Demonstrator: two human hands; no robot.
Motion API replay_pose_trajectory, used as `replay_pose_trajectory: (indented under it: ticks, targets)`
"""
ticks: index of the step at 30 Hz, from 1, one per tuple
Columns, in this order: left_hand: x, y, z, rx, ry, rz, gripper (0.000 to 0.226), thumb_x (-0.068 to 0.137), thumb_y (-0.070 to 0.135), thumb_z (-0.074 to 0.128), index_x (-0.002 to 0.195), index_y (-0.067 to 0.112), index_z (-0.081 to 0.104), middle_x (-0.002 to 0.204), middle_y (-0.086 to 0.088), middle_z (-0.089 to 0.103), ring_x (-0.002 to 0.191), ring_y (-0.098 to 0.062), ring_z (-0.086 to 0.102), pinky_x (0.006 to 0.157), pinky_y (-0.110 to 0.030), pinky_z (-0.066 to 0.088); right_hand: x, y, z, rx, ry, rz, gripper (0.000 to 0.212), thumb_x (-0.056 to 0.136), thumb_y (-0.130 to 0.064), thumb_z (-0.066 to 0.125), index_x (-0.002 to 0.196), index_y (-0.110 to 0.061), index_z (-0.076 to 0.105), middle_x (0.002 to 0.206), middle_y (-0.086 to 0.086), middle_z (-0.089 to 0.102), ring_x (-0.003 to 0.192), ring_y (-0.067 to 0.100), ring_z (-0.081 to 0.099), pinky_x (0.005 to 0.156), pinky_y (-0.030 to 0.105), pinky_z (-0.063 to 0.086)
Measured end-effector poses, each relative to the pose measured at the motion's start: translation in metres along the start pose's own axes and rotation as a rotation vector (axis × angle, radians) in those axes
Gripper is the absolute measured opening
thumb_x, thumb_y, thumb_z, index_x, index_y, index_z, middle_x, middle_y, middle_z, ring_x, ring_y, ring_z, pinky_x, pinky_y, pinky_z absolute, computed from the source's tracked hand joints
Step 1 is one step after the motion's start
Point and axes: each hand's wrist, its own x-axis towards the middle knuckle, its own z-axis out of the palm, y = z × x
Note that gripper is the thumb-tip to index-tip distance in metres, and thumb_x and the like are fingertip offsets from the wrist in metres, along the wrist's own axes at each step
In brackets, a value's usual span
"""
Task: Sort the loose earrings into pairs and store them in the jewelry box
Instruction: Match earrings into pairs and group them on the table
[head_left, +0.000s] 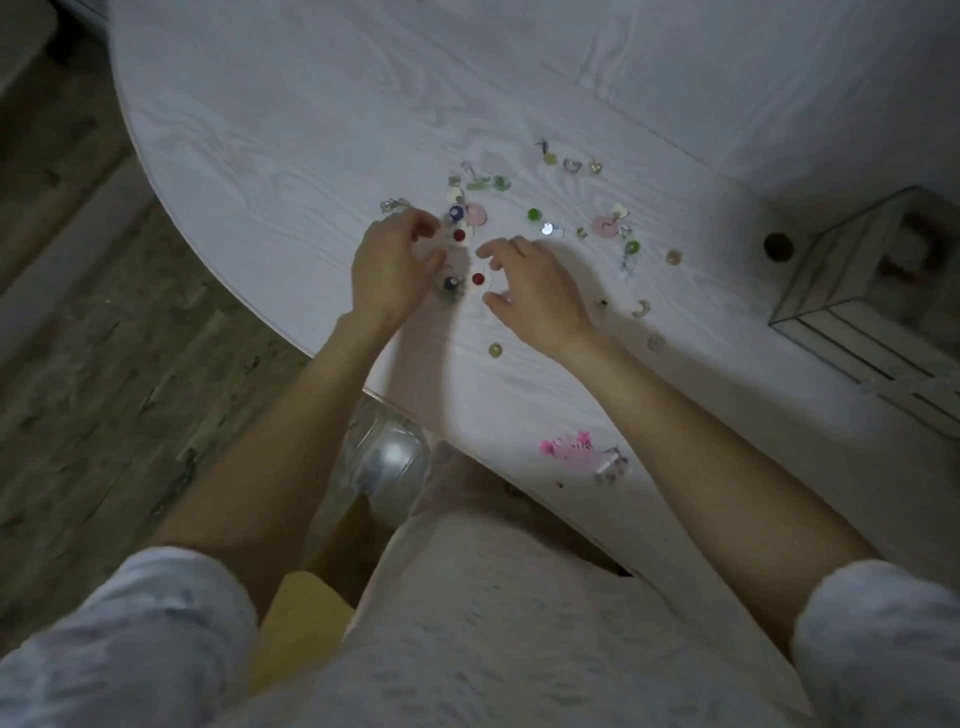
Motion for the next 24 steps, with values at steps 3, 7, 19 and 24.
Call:
replay_pose_trajectory:
  ticks: [3,7,19,24]
  targets:
    - [0.033,0.006,0.011,0.068,-0.042,-0.034,0.04,0.079,0.035,0.067,0.112,0.014,0.057,0.112,-0.004,0.061,0.106,-0.022,0.053,0.077,-0.028,0.039,0.026,-0.001,0.016,-0.091,-0.068,0.012,0.045,0.085,-0.016,0.062,0.127,-0.009,0.048,0.119,0.012,0.053,0.109,0.029,0.048,0.091,0.036,0.042]
    - [0.05,0.009,0.025,0.078,-0.114,-0.027,0.045,0.074,0.036,0.071,0.105,0.008,0.054,0.104,-0.01,0.06,0.095,-0.025,0.055,0.074,-0.031,0.04,0.034,0.002,0.026,-0.056,-0.068,0.024,0.035,0.084,-0.015,0.064,0.116,-0.006,0.055,0.117,0.011,0.054,0.107,0.029,0.048,0.084,0.034,0.041]
    - [0.039,0.007,0.028,0.072,-0.169,0.04,0.018,0.083,0.022,0.062,0.095,0.008,0.059,0.092,-0.008,0.058,0.079,-0.019,0.049,0.067,-0.024,0.034,0.023,0.032,0.015,0.101,0.076,0.234,0.019,0.086,-0.015,0.064,0.106,-0.013,0.062,0.113,0.008,0.052,0.081,0.016,0.051,0.068,0.026,0.039]
    - [0.04,0.007,0.029,0.194,-0.162,0.124,0.018,0.086,0.021,0.059,0.092,0.004,0.057,0.097,-0.016,0.055,0.091,-0.031,0.049,0.067,-0.031,0.034,0.029,0.029,0.012,0.193,0.12,0.265,0.016,0.084,-0.018,0.067,0.097,-0.01,0.062,0.102,0.008,0.056,0.08,0.016,0.05,0.069,0.031,0.044]
